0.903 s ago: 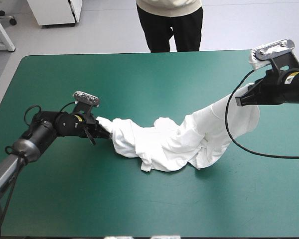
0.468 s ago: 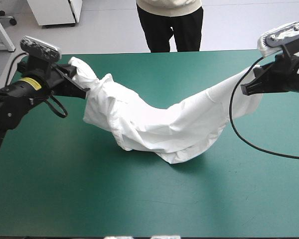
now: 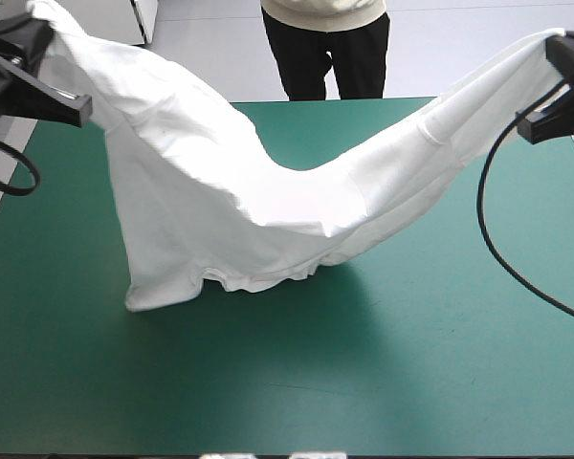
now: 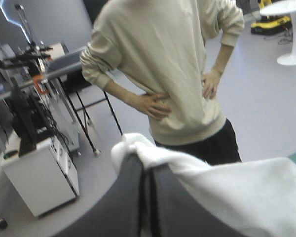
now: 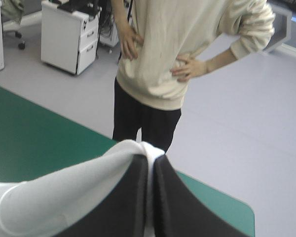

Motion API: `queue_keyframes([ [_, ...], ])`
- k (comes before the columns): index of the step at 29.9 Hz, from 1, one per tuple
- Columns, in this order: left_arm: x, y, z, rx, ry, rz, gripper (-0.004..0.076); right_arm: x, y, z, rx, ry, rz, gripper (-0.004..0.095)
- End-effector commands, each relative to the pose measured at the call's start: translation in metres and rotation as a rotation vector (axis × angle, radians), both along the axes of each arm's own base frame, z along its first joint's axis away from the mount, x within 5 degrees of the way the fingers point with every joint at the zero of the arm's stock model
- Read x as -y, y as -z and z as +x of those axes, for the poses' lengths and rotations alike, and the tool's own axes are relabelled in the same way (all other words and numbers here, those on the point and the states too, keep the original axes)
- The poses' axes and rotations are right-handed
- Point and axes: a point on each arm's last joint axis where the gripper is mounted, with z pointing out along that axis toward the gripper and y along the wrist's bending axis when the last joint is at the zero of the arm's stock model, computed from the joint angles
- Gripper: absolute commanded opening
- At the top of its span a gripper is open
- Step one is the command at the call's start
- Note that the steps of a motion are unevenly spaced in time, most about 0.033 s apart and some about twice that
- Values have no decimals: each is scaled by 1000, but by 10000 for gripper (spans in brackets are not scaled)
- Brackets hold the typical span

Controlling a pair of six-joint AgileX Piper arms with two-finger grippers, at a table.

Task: Fold the cloth

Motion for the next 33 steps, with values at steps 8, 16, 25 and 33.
queue_keyframes([
  [8, -19, -61, -73, 337, 0, -68, -9, 3, -53, -82, 388, -46, 58, -15],
  [16, -20, -73, -93, 405, 40, -92, -9, 7, -65, -115, 515, -33, 62, -15],
  [25, -8, -43, -46, 148, 41, -55, -9, 9, -58, -86, 407, 29, 42, -15],
  [33, 13, 18, 36, -109, 35, -17, -9, 3, -26, 7, 136, 46, 15, -15],
])
